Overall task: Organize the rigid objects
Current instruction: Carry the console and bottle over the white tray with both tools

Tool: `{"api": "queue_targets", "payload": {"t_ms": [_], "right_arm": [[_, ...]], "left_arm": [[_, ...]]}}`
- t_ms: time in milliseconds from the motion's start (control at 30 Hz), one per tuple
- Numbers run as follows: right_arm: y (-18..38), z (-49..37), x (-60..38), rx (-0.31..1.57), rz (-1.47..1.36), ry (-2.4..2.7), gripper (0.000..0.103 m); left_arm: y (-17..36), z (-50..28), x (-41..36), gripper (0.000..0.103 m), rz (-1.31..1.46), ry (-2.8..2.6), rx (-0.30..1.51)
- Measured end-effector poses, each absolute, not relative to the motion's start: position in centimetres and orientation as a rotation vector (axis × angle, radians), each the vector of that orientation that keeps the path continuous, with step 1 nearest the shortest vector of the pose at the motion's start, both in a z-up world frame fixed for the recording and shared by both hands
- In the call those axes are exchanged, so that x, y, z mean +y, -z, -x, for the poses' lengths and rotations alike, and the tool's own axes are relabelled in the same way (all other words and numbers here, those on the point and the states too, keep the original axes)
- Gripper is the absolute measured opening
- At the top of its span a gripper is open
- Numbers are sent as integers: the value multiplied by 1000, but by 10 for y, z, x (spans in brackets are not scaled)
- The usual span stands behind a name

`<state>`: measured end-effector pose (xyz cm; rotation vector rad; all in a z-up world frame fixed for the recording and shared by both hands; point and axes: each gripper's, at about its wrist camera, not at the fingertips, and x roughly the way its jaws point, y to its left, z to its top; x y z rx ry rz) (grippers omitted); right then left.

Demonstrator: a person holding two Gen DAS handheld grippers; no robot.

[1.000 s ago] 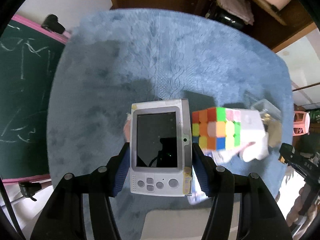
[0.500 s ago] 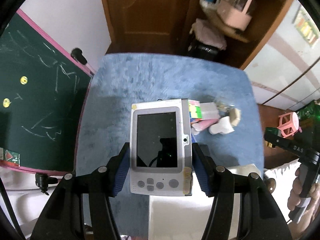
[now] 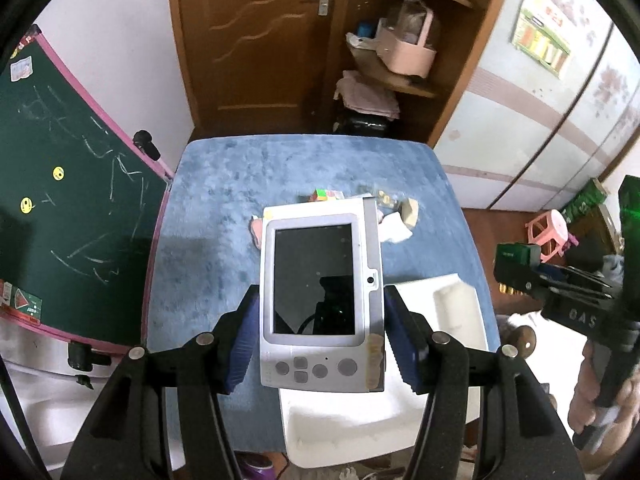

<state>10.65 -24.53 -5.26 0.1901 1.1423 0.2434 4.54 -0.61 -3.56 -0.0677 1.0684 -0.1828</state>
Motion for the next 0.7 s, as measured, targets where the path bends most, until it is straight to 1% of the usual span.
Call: {"api": "queue_targets", "payload": {"t_ms": [167, 333, 533, 700], "right_arm": [[60, -63, -228, 1142, -139, -221, 42], [74, -31, -213, 1159, -101, -213, 42], [106, -10, -204, 1189, -64, -175, 42], [154, -2, -201, 1267, -61, -158, 42]], "left_arm": [[54, -23, -13, 62, 18, 186, 1031], [87, -12, -25, 62, -40, 190, 1015], [141, -6, -35, 62, 2, 269, 1076], [185, 1, -51, 62, -7, 318, 1155]]}}
